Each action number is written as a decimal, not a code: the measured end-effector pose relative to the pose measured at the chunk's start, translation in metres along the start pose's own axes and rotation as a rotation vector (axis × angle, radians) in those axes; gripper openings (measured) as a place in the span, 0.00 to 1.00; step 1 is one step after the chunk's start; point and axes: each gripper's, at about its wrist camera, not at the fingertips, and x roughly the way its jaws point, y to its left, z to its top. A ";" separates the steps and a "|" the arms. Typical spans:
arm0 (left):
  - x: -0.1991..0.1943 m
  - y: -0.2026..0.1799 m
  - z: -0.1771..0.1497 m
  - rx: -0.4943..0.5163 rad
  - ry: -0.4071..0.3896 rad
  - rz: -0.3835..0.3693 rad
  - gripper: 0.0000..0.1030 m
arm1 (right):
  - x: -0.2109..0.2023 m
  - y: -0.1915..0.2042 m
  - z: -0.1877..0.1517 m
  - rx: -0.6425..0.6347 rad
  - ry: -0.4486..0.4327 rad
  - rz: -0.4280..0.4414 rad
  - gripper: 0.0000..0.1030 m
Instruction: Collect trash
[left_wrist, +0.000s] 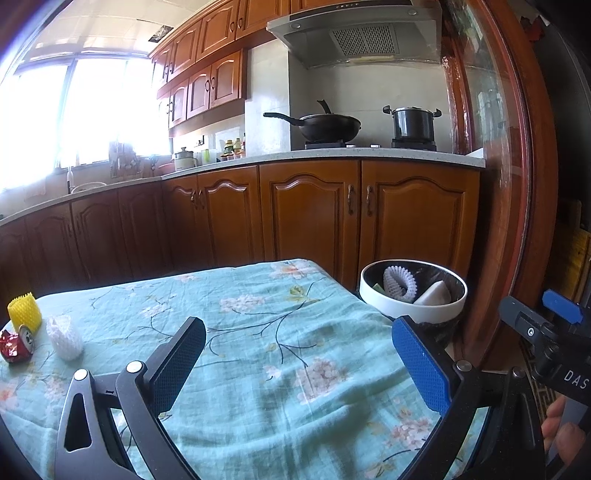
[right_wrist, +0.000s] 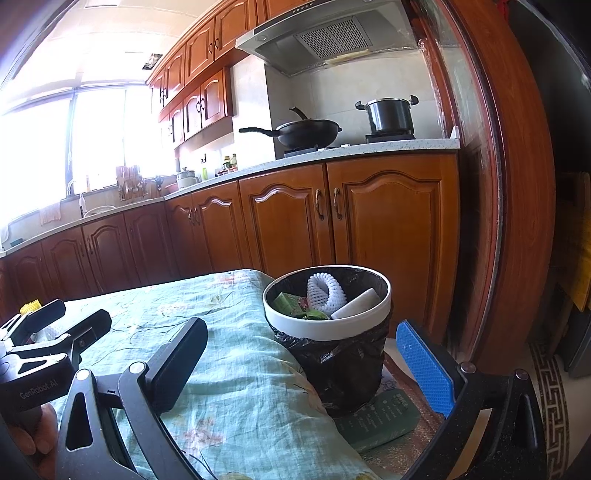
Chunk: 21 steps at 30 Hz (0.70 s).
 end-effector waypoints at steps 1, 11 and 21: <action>-0.001 0.000 0.000 -0.001 0.000 -0.001 0.99 | 0.000 0.000 0.000 0.002 -0.001 0.000 1.00; 0.003 0.000 -0.002 0.009 0.008 -0.009 0.99 | -0.002 0.003 0.000 0.004 -0.001 0.008 1.00; 0.006 0.003 -0.003 0.008 0.019 -0.014 0.99 | 0.000 0.001 -0.003 0.017 0.008 0.014 1.00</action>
